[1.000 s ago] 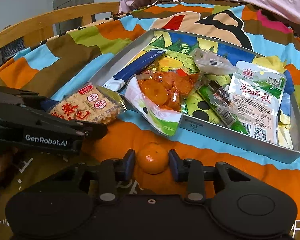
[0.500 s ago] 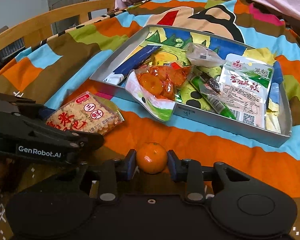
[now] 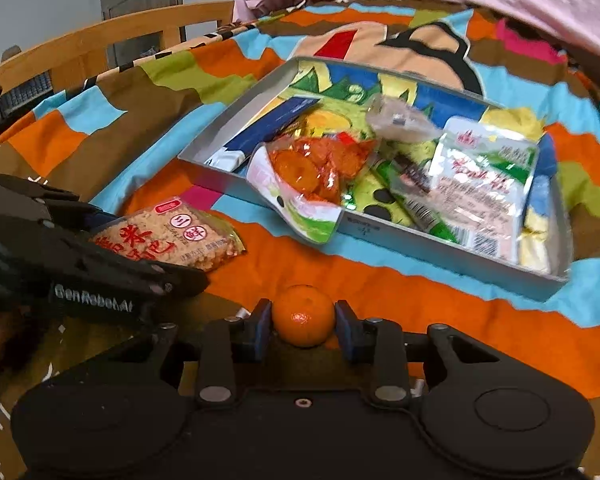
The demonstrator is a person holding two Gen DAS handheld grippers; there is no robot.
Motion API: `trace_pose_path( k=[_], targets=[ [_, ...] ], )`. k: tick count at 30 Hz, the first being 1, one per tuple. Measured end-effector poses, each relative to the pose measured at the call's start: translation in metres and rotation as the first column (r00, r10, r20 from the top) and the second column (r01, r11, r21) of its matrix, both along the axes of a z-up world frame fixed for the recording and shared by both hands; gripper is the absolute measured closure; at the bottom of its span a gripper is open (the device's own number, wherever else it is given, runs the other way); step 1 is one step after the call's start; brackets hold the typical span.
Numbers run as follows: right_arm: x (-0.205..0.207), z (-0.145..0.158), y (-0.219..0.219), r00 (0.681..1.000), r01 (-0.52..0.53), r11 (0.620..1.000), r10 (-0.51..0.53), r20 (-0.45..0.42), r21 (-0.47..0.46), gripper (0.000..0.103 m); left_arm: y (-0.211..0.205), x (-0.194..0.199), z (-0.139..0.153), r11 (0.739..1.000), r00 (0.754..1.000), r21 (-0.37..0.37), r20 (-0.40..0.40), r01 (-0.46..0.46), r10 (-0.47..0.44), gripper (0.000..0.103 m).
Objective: Organize snacks
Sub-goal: 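Grasp the square rice-cake packet with the left tool while the right tool grasps the tangerine, then carry the rice-cake packet and tangerine over the tray and lower them in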
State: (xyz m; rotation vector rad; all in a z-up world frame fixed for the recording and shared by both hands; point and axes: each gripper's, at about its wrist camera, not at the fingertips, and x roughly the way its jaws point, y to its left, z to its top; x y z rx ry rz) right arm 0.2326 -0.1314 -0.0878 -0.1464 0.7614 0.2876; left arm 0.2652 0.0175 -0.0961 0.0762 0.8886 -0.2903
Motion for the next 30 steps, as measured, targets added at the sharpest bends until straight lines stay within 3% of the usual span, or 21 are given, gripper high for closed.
trace_pose_path(
  k=[7, 14, 21, 30],
  targets=[
    [-0.018, 0.022, -0.005, 0.996, 0.011, 1.0, -0.01, 0.087, -0.016, 0.067, 0.006, -0.009, 0.015, 0.996, 1.0, -0.084, 0.0, -0.025, 0.025, 0.027],
    [-0.02, 0.038, -0.011, 0.986, 0.039, 0.999, -0.042, 0.16, 0.018, 0.067, 0.009, -0.02, 0.036, 0.988, 0.993, -0.151, 0.11, -0.02, 0.037, 0.027],
    [-0.016, 0.04, -0.009, 0.973, 0.032, 0.999, -0.036, 0.227, 0.021, 0.067, 0.018, -0.014, 0.044, 0.969, 0.967, -0.242, 0.228, -0.057, 0.114, 0.027],
    [0.02, 0.035, -0.005, 0.954, 0.049, 0.999, -0.052, 0.297, 0.018, 0.067, 0.026, 0.023, 0.041, 0.948, 0.921, -0.293, 0.324, -0.12, 0.217, 0.027]
  ],
)
